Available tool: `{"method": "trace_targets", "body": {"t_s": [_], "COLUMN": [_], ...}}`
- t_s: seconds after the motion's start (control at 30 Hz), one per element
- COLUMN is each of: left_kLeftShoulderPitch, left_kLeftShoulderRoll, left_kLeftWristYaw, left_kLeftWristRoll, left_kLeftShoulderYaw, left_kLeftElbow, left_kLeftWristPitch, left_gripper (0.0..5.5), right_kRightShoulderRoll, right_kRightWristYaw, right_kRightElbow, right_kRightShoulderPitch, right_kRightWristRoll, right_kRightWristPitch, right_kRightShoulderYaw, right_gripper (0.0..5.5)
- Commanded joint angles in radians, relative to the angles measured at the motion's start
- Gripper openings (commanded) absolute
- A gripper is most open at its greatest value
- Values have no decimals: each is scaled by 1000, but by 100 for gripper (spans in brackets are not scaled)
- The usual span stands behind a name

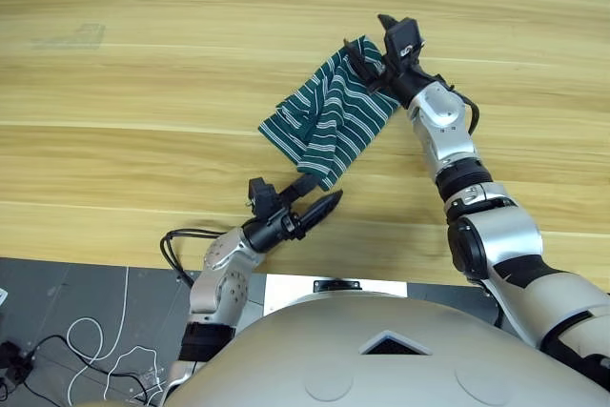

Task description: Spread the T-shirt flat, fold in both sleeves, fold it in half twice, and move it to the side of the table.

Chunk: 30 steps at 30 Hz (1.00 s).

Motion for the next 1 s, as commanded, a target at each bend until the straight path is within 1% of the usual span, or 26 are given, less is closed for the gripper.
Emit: {"method": "trace_targets", "body": {"t_s": [0.03, 0.1, 0.17, 0.23, 0.3, 0.37, 0.4, 0.5, 0.6, 0.63, 0.67, 0.73, 0.83, 1.0], "left_kLeftShoulderPitch": [-13, -24, -32, -34, -10, 23, 22, -11, -72, -80, -80, -73, -90, -113], "left_kLeftShoulderRoll": [-24, -33, -37, -39, -38, -33, -36, -44, -60, -66, -71, -73, -74, -96], "left_kLeftWristYaw": [23, 35, 40, 28, -14, -68, -68, -42, 28, 30, 23, -4, 9, 10], "left_kLeftWristRoll": [45, 36, 13, -9, -28, -37, -48, -89, -128, -140, -139, -68, 10, 17], "left_kLeftShoulderYaw": [-25, -1, 39, 64, 58, 44, 57, 116, 189, 197, 190, 149, 127, 112], "left_kLeftElbow": [-31, -28, -26, -41, -72, -93, -90, -67, -15, -5, -1, 24, 58, 87], "left_kLeftWristPitch": [-53, -79, -111, -134, -165, -210, -216, -219, -197, -193, -195, -235, -273, -282], "left_gripper": [402, 402, 402, 402, 402, 402, 402, 402, 402, 402, 402, 402, 402, 402], "right_kRightShoulderRoll": [18, 7, -25, -72, -110, -152, -171, -224, -259, -268, -276, -293, -299, -254], "right_kRightWristYaw": [-66, -41, 20, 84, 131, 177, 200, 262, 278, 285, 289, 291, 282, 259], "right_kRightElbow": [-145, -345, -546, -664, -730, -751, -747, -698, -647, -641, -641, -652, -677, -693], "right_kRightShoulderPitch": [-11, 76, 210, 328, 419, 490, 518, 575, 593, 602, 610, 628, 651, 622], "right_kRightWristRoll": [108, 132, 119, 78, 58, 30, 16, -21, -54, -55, -54, -60, -71, -118], "right_kRightWristPitch": [-22, -11, 8, 5, 21, 11, 10, -13, -33, -34, -36, -28, -6, 37], "right_kRightShoulderYaw": [-114, -114, -66, -5, 37, 74, 92, 139, 152, 154, 155, 152, 157, 211], "right_gripper": [373, 373, 373, 373, 373, 373, 373, 373, 373, 373, 373, 373, 373, 373]}}
